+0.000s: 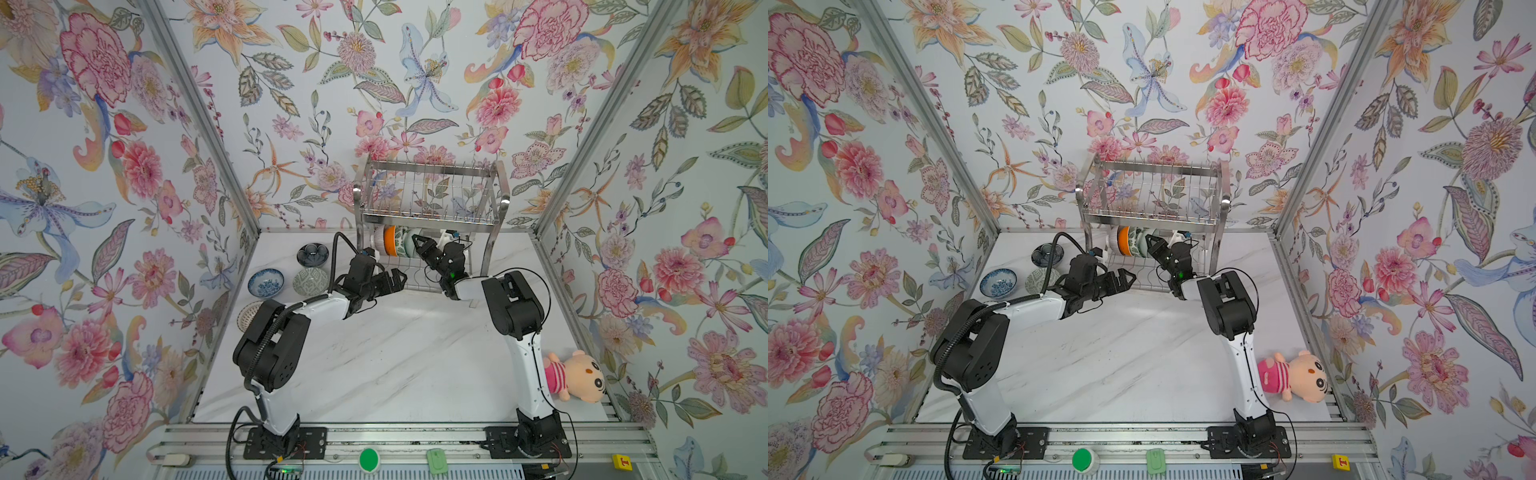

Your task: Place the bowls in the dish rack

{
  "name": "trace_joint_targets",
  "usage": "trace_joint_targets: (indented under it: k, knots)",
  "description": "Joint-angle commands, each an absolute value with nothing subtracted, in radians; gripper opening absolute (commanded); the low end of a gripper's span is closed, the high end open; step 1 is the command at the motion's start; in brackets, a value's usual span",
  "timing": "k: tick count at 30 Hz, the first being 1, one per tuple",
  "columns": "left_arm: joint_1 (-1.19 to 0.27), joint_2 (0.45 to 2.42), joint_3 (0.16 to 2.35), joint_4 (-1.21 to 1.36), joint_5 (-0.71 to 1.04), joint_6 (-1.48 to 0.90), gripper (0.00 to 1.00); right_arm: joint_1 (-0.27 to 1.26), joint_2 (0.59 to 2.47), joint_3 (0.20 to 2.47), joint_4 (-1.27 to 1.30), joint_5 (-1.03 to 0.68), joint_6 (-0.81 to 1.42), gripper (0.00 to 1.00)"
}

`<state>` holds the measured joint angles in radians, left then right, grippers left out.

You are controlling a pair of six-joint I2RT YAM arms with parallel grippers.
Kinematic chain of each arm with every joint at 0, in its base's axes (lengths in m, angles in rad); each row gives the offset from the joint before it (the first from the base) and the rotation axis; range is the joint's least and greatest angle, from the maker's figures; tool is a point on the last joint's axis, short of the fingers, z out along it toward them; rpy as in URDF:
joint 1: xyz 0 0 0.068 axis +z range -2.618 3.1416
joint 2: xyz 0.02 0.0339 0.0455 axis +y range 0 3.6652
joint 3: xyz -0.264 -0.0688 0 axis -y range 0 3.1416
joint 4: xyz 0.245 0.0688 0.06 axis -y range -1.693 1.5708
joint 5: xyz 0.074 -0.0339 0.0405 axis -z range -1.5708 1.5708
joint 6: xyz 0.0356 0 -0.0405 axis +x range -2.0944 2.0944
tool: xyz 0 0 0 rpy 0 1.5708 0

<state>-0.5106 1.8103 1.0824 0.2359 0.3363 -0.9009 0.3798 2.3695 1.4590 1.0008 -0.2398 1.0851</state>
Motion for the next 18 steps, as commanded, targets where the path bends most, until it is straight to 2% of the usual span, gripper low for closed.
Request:
trace_joint_targets:
  k: [1,18]
  knots:
    - [-0.506,1.787,1.077,0.224,0.344,-0.892,0.99,0.372,2.337,1.448,0.959,-0.243,1.07,0.19]
    - [-0.514,1.766,1.068,0.212,0.333,-0.892,0.99,0.369,2.303,1.425,0.953,-0.249,1.063,0.3]
